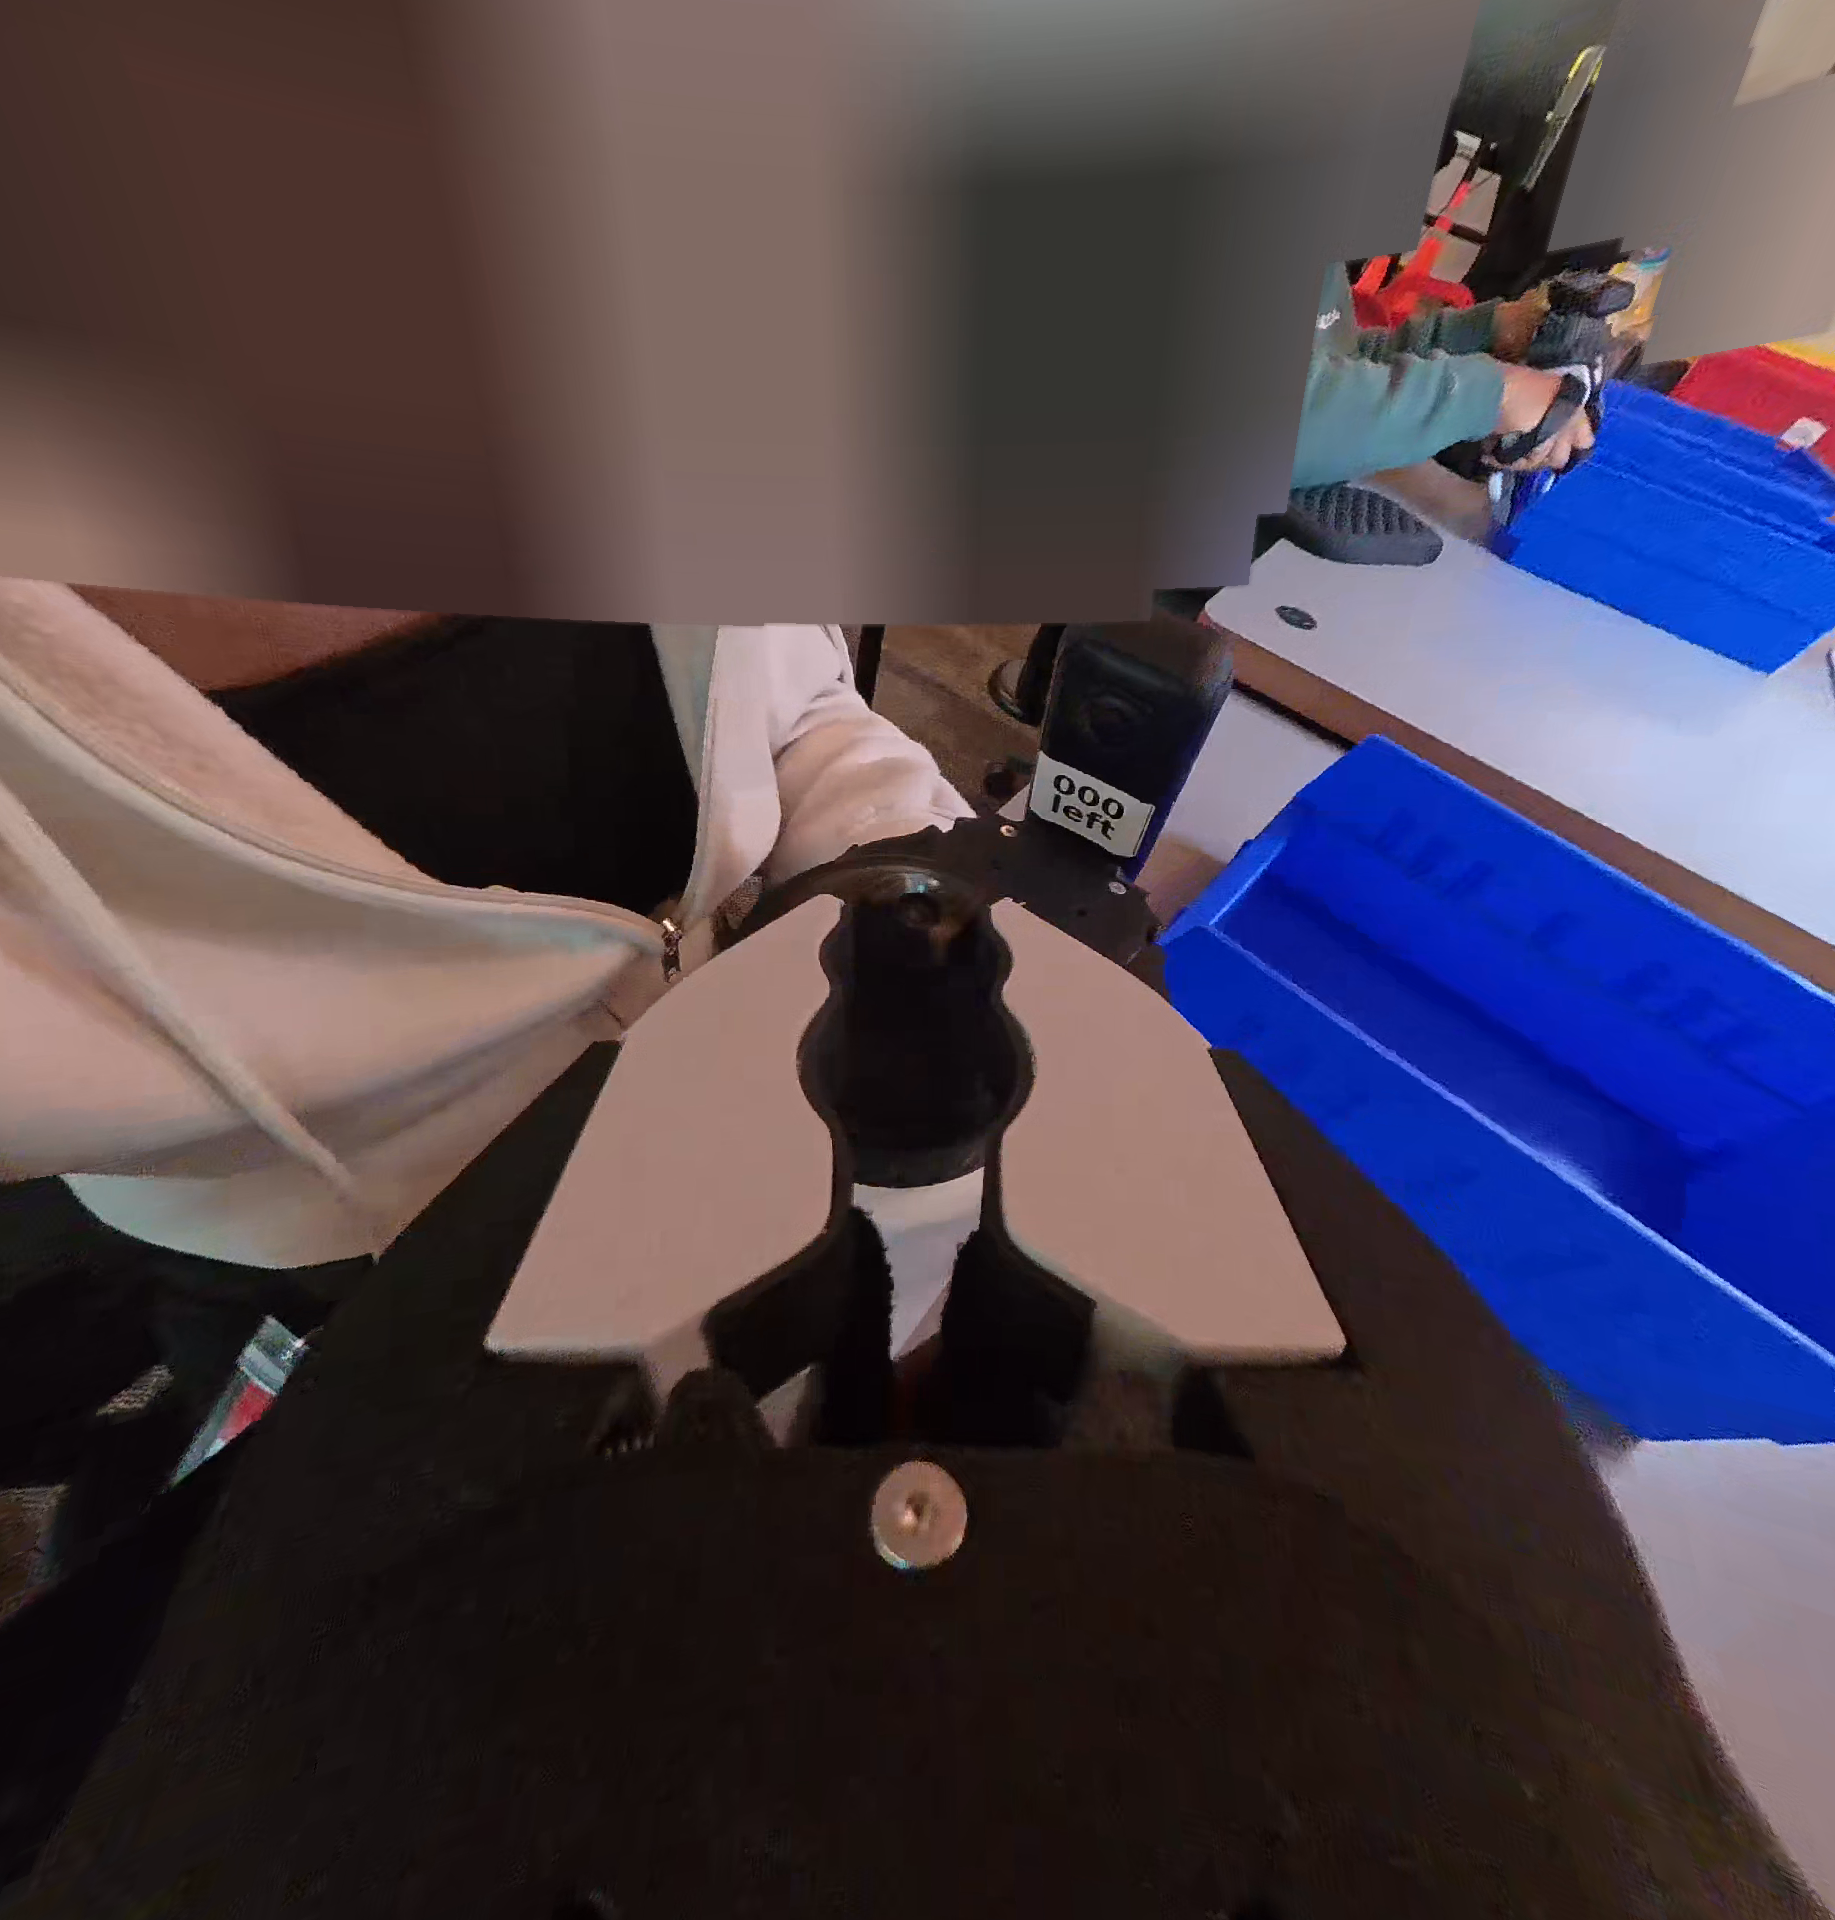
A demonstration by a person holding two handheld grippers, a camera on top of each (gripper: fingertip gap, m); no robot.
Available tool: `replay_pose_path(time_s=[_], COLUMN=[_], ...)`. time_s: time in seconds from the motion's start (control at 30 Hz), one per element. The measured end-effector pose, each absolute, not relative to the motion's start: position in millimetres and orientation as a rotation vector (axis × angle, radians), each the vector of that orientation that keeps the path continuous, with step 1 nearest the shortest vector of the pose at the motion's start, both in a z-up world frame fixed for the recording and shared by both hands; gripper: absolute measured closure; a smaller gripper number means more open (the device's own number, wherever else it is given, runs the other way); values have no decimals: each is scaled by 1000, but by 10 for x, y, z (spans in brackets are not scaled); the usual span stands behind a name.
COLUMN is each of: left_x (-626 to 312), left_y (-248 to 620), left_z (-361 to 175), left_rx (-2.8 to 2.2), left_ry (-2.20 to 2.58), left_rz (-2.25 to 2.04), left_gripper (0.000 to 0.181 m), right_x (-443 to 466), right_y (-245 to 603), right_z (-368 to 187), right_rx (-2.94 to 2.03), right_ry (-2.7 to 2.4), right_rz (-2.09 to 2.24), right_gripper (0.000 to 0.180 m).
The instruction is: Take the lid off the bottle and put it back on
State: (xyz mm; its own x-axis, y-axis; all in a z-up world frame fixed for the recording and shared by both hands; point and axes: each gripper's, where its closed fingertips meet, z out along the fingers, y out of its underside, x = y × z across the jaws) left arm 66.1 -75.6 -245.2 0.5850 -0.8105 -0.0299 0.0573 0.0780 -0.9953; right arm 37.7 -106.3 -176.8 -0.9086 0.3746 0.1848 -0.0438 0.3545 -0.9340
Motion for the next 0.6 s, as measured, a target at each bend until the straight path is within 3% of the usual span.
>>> replay_pose_path(time_s=[0.03, 0.1, 0.17, 0.37, 0.6], left_x=[659, 657, 654, 653, 667], left_y=[-763, -769, -766, -762, -782], left_z=[-2452, -2451, -2450, -2450, -2451], left_rx=[-1343, -1340, -1342, -1343, -1335], left_ry=[719, 714, 710, 703, 723], left_rz=[-737, -728, -726, -720, -725], left_gripper=[93, 93, 93, 93, 93], right_x=[358, 260, 278, 326, 348], right_y=[-1057, -999, -964, -954, -1057], right_z=[-1757, -1677, -1630, -1681, -1773], right_rx=[-341, -517, -667, -1025, -835], right_ry=[-2254, -2106, -1970, -1635, -1922], right_rz=[1586, 1555, 1518, 1392, 1306], right_gripper=[156, 128, 122, 141, 156])
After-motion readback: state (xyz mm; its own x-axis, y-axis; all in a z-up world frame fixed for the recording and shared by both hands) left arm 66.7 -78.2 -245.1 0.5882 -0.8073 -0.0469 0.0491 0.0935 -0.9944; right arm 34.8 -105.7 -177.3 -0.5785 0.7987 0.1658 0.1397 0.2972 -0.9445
